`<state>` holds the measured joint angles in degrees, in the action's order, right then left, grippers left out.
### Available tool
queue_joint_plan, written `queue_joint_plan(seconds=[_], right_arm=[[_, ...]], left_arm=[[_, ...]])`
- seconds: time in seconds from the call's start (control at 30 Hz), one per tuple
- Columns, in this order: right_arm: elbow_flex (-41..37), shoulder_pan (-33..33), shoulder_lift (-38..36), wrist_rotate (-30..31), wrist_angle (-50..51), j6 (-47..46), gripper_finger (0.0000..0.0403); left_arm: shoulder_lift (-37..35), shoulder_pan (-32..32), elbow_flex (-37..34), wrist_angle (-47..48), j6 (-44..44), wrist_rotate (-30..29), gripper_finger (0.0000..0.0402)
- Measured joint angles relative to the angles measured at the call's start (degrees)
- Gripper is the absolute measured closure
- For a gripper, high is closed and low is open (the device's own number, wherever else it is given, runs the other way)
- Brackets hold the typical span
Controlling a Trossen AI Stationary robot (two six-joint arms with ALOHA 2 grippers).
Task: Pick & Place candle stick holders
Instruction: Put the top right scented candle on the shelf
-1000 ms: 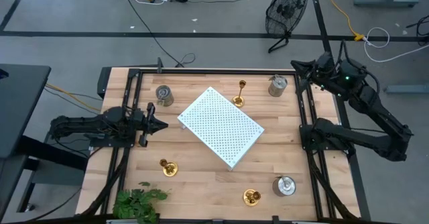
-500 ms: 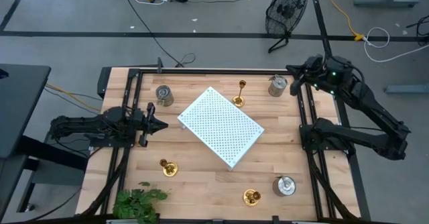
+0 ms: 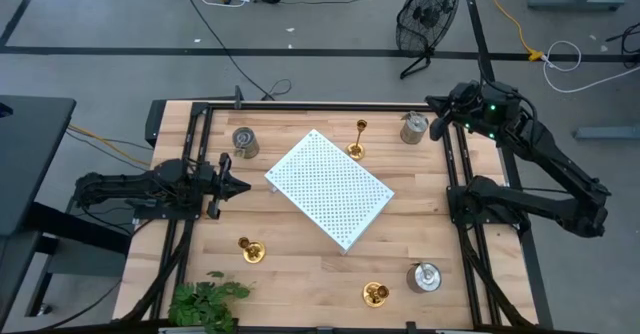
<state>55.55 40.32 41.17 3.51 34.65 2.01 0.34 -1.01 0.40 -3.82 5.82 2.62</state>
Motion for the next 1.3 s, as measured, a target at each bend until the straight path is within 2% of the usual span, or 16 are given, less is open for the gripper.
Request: queue_joint_plan(seconds=[0.2, 0.4, 0.67, 1.3], right_arm=[[0.0, 0.0, 0.04, 3.85, 0.26, -0.01, 0.0382], [0.0, 0.0, 0.52, 5.19, 3.03, -0.1, 0.0354], [-0.01, 0.0, 2.94, 7.62, 8.63, -2.1, 0.0285], [-0.02, 0.0, 13.27, 7.65, 10.47, -12.86, 0.0115]], left_arm=[[0.0, 0.01, -0.01, -0.01, 0.0, 0.02, 0.0376], [0.01, -0.01, -0.02, 0.0, 0.0, 0.0, 0.0376], [0.01, 0.01, -0.01, -0.02, -0.01, 0.02, 0.0376], [0.0, -0.01, -0.01, -0.02, 0.0, 0.02, 0.0376]])
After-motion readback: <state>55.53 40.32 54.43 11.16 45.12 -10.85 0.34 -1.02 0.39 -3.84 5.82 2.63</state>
